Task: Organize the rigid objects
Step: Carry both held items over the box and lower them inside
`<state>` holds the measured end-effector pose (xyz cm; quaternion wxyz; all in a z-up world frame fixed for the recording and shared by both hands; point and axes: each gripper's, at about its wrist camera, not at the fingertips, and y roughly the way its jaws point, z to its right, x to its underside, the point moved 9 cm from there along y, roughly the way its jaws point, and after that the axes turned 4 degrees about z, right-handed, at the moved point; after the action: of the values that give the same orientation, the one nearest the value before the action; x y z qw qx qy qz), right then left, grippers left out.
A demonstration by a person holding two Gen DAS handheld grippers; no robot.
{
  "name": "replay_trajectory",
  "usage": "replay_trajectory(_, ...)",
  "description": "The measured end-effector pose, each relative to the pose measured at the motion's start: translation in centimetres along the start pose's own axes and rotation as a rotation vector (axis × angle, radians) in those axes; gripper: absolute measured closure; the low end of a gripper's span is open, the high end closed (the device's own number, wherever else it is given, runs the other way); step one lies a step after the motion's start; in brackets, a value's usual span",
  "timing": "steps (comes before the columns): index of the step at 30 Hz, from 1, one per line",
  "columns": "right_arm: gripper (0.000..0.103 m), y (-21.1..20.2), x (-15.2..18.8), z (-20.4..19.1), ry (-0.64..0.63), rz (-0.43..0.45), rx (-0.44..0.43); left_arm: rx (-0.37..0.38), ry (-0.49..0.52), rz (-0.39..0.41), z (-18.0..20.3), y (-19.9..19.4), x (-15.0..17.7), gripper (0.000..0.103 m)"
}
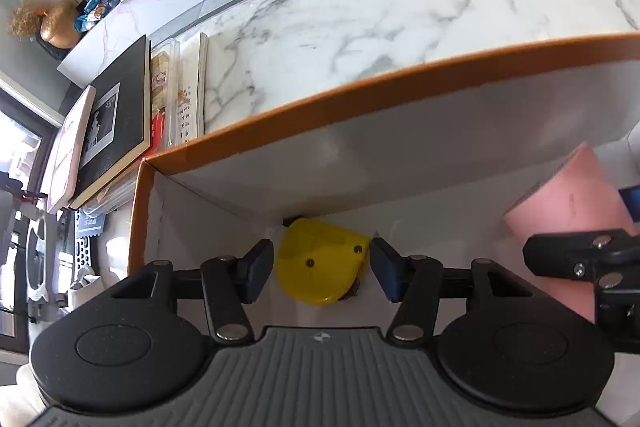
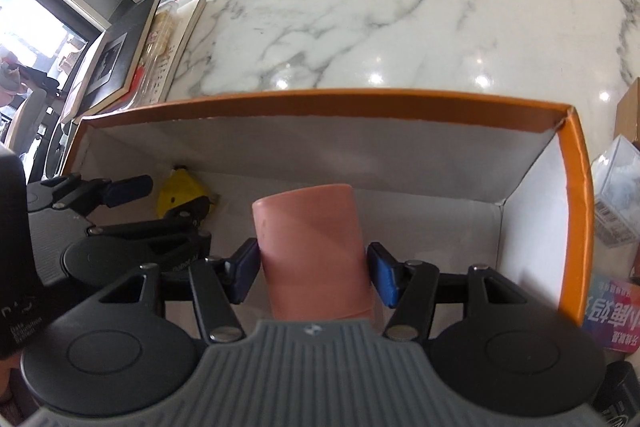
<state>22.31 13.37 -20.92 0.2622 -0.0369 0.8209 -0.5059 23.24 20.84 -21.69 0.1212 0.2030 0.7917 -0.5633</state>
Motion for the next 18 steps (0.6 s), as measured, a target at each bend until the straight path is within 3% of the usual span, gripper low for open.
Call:
replay_trajectory(4, 0.043, -0.3, 0.0, 0.0, 0.003, -0.001, -0.010, 0.060, -0.043, 0.047, -0.8, -2.8, 0.3, 0.037)
replay_trajectory(6, 0.043, -0.4, 0.1, 0.1, 0.012, -0.007, -0.017, 0.080, -0.084, 0.105, -1.8, -5.1, 0.4, 0.031)
replay_trajectory(11, 0.043, 0.1, 0.4, -0.4, 0.067, -0.032, -0.026, 0.057, -0.179, 0.218, -5.7, -9.9, 2.0, 0.029)
replay_trajectory(15, 0.043, 0.8, 0.8, -1.9, 0.094, -0.054, -0.033, 0.026, -0.271, 0.156, -8.4, -8.9, 3.5, 0.032)
replay_trajectory(18, 0.043, 1.6, 1.0, -3.2, 0.092, -0.060, -0.013, 0.064, -0.339, 0.103, -8.5, -7.9, 4.8, 0.050)
